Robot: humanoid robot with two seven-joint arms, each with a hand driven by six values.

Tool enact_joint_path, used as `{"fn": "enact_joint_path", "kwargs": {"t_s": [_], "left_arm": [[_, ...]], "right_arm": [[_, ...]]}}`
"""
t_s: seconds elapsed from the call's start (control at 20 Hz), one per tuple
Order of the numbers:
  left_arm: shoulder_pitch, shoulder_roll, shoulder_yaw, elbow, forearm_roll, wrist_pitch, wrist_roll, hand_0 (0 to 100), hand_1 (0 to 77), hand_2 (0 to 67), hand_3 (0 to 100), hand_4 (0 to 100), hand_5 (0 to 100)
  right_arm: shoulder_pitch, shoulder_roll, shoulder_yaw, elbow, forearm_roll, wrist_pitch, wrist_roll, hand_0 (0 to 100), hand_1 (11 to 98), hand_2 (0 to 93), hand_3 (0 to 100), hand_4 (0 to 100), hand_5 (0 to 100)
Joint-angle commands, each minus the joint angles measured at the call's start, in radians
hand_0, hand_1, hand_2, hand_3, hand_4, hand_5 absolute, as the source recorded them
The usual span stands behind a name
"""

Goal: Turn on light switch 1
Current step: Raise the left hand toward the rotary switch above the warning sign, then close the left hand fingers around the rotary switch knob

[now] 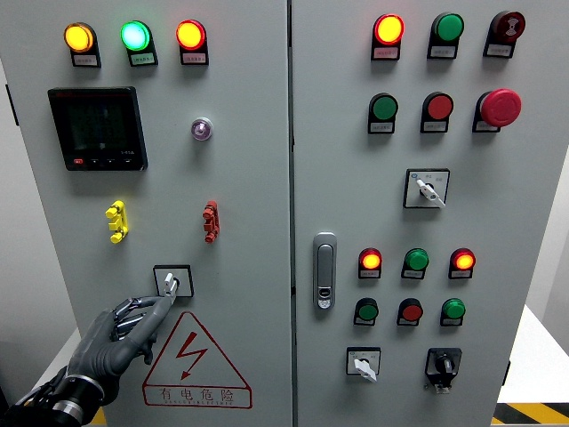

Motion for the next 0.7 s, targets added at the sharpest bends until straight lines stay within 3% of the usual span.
{"fn": "enact_joint_path", "kwargs": {"t_s": [0.0, 0.35, 0.65], "left_arm": [[-0.002, 0.0, 0.0, -0.002, 0.001, 0.008, 0.009, 0, 53.8, 40.7, 91, 100, 89], [-0.04, 0.0, 0.008, 0.0, 0.001, 0.009, 0.016, 0, 55.1, 42.2, 91, 100, 89], [-0.041, 0.002, 0.028, -0.002, 0.007, 0.031, 0.058, 0, 55.7, 43.1, 91, 100, 89]], "right_arm": [[0.0, -0.0008, -0.001, 0.0, 0.0, 0.001, 0.0, 0, 19.8, 0.0, 20, 19, 11], [0.0, -0.0008, -0.001, 0.002, 0.0, 0.001, 0.0, 0, 19.7, 0.0, 20, 19, 11], [0.0, -0.0008, -0.001, 0.0, 0.0, 0.001, 0.0, 0, 19.8, 0.0, 20, 19, 11]]}}
